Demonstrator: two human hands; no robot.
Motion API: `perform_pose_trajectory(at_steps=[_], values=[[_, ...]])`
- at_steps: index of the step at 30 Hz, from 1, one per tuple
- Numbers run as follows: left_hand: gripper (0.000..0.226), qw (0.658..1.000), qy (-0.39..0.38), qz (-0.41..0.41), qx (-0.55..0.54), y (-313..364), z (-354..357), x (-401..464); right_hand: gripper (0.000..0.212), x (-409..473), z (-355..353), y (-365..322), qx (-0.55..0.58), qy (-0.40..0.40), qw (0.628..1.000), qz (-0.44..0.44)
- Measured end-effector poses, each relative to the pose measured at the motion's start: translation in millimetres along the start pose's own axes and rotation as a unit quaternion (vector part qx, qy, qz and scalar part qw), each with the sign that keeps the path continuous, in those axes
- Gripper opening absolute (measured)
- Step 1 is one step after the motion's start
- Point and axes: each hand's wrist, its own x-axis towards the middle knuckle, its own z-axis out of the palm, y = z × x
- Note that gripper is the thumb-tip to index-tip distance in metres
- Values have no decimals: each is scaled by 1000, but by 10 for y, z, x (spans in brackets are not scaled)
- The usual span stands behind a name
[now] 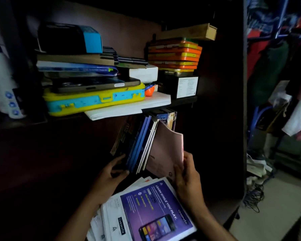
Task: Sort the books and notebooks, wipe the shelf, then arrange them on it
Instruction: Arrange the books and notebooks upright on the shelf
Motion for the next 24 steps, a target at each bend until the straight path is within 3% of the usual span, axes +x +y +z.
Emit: perform_pose_trajectory(at_steps=[5, 11, 17, 20, 24], values=[[69, 1000, 20, 13, -18, -18, -1, -28, 37, -26, 1, 44, -32, -20, 999, -12], [81, 999, -15, 29, 2, 75, 35, -61, 34, 10, -3, 37, -35, -60, 998, 9], [70, 999, -27, 16, 40, 82, 16, -68, 32, 393, 170, -44, -129, -91, 987, -5], [68, 999, -23, 12, 29, 55, 17, -49, 46, 611, 305, -89, -224, -129, 966, 19], [61, 999, -36, 10, 16, 9, -19, -21, 66, 898, 375, -157, -382, -188, 904, 28]])
